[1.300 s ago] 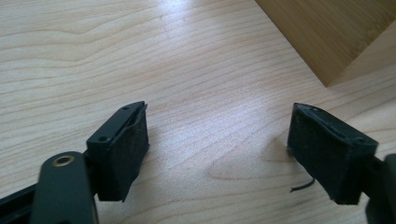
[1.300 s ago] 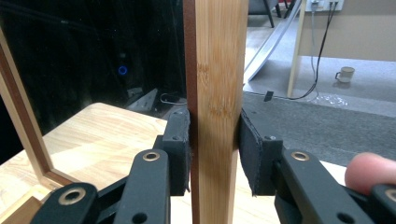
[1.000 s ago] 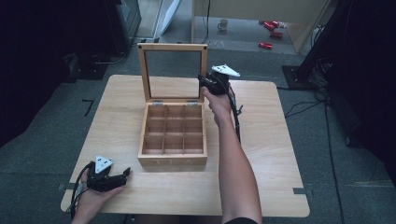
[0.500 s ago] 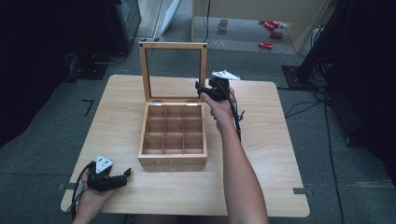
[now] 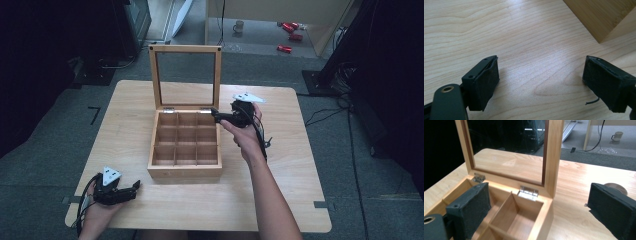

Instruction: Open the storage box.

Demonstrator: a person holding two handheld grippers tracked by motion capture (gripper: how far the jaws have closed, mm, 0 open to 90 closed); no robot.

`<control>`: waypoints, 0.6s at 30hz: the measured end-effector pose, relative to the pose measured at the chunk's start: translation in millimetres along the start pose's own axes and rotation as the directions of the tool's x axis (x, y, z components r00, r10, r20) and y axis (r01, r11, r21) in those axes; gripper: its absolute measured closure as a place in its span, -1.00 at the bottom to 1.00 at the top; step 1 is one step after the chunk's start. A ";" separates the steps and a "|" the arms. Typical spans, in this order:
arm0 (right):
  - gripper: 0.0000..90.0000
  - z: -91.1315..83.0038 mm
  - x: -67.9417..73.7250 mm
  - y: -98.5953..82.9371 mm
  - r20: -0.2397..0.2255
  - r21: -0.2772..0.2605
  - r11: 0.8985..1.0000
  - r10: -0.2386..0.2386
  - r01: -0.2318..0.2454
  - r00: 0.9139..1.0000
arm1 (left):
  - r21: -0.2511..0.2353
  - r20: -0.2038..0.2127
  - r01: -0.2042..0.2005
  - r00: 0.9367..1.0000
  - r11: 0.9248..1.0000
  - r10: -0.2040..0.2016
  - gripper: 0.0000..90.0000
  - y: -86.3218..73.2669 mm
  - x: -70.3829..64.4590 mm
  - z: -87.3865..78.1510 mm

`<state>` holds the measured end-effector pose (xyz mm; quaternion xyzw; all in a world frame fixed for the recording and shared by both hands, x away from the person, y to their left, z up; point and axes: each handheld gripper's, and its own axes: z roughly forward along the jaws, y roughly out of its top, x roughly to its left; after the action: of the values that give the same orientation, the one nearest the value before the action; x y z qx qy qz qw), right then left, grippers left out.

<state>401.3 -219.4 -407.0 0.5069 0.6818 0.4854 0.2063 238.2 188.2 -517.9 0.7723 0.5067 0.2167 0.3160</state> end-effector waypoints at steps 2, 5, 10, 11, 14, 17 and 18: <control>-0.93 -7.5 -0.5 -4.0 -0.010 0.000 1.000 0.001 -0.001 1.000 | 0.000 0.000 0.000 1.000 1.000 0.000 -0.69 0.0 0.0 0.0; -0.95 -19.6 -1.5 -9.1 -0.021 -0.008 1.000 -0.016 0.016 1.000 | 0.000 0.000 0.000 1.000 1.000 0.000 -0.69 0.0 0.0 0.0; -0.97 -38.8 -5.9 -21.3 -0.005 -0.006 0.999 -0.031 0.031 0.999 | 0.000 -0.001 0.001 1.000 1.000 -0.001 -0.69 -0.1 -0.2 -0.1; -0.97 -42.0 -6.8 -24.0 0.002 -0.002 0.999 -0.040 0.040 0.999 | -0.001 -0.001 0.001 1.000 1.000 -0.001 -0.69 -0.2 -0.3 -0.1; -0.97 -52.6 -10.9 -32.0 0.018 0.005 0.999 -0.044 0.044 0.999 | -0.001 0.000 0.000 1.000 1.000 0.000 -0.69 -0.3 -0.4 -0.2; -0.97 -65.2 -15.0 -41.4 0.018 -0.012 0.999 -0.036 0.037 0.999 | 0.000 0.001 -0.001 1.000 1.000 0.001 -0.68 -0.3 -0.5 -0.2; -0.97 -69.4 -16.2 -44.6 0.018 -0.016 0.999 -0.033 0.033 0.999 | 0.000 0.001 -0.001 1.000 1.000 0.001 -0.69 -0.3 -0.4 -0.2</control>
<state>332.3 -265.9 -418.5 0.4982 0.6842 0.4831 0.2244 237.7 187.9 -517.9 0.7727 0.5059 0.2165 0.3164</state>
